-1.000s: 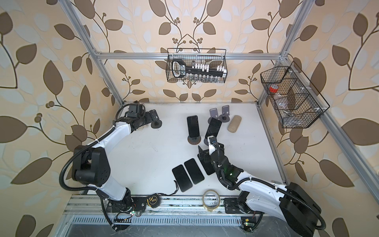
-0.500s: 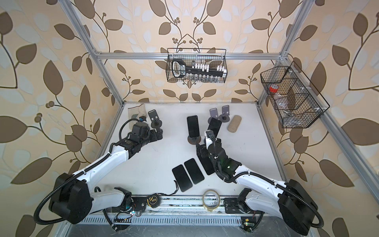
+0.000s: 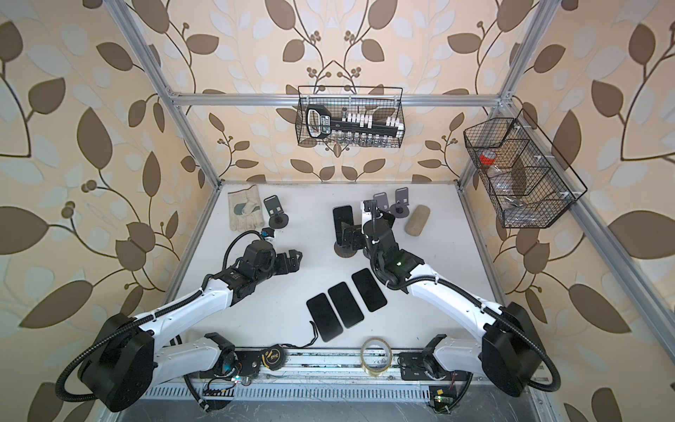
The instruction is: Remove the phone from the phone stand
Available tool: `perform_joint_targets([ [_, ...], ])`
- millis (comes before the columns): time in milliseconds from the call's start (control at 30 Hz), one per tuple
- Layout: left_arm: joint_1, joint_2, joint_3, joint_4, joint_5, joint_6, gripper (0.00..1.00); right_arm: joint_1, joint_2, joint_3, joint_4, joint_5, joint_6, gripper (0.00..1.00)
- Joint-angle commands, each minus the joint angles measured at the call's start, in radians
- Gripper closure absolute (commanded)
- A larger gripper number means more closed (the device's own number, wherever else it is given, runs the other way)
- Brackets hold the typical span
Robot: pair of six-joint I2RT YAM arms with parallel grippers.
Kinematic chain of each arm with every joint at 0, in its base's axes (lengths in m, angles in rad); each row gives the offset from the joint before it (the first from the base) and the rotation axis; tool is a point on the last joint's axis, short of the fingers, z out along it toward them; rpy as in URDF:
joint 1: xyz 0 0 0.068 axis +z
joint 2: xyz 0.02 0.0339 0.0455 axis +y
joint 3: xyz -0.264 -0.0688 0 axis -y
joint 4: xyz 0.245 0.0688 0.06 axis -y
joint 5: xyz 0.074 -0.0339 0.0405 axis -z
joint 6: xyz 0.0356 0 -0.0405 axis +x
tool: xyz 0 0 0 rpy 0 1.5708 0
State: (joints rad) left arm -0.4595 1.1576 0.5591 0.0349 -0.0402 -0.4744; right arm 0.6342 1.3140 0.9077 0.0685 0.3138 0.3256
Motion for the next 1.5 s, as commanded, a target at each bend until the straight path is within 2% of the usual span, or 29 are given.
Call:
perform_joint_targets([
  [0,-0.005,-0.027,-0.003,0.066,0.017,0.024,0.01,-0.026,0.060,0.082,-0.080,-0.119,-0.007,0.00],
  [133,-0.010,-0.009,0.011,0.057,0.026,0.031,0.01,-0.053,0.143,0.168,-0.145,-0.181,-0.023,0.00],
  [700,-0.018,0.089,0.052,0.048,0.069,0.043,0.01,-0.093,0.386,0.454,-0.348,-0.194,-0.060,0.00],
  [967,-0.019,0.078,0.046,0.046,0.045,0.046,0.01,-0.077,0.432,0.495,-0.356,-0.110,-0.071,0.00],
  [1333,-0.021,0.069,0.043,0.044,0.042,0.036,0.01,-0.062,0.477,0.523,-0.332,-0.074,-0.022,0.00],
  [1467,-0.021,0.073,0.045,0.043,0.044,0.036,0.01,-0.057,0.487,0.527,-0.331,-0.059,-0.005,0.04],
])
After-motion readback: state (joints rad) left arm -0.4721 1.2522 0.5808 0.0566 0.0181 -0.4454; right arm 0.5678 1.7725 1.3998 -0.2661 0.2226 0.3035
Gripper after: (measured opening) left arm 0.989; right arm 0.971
